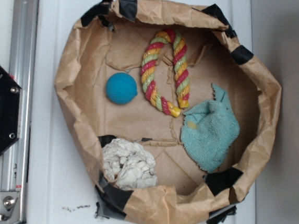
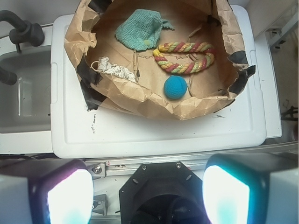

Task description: Grab the blue cloth.

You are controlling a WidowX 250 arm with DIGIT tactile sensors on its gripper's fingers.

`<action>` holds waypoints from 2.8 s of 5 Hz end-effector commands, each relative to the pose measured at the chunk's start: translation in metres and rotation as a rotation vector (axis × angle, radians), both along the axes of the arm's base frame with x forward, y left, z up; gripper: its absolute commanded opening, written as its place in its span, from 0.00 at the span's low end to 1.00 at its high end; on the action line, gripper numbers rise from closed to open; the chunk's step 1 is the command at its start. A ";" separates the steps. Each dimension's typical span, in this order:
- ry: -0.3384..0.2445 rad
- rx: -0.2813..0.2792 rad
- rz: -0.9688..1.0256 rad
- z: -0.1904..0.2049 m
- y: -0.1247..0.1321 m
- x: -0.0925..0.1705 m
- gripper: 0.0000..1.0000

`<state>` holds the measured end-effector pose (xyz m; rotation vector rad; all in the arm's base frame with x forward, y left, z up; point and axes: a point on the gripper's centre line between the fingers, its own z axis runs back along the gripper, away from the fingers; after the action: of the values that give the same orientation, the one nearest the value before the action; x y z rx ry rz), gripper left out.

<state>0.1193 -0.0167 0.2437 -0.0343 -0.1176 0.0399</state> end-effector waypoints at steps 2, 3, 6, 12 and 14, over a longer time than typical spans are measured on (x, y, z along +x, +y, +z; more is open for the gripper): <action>0.102 0.062 0.055 -0.032 0.006 0.032 1.00; 0.185 0.095 0.094 -0.062 0.007 0.049 1.00; -0.013 0.125 0.035 -0.118 -0.003 0.122 1.00; 0.075 0.008 -0.172 -0.160 -0.004 0.214 1.00; 0.098 -0.004 -0.233 -0.197 -0.002 0.234 1.00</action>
<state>0.3366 -0.0195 0.0286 -0.0478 0.0506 -0.1808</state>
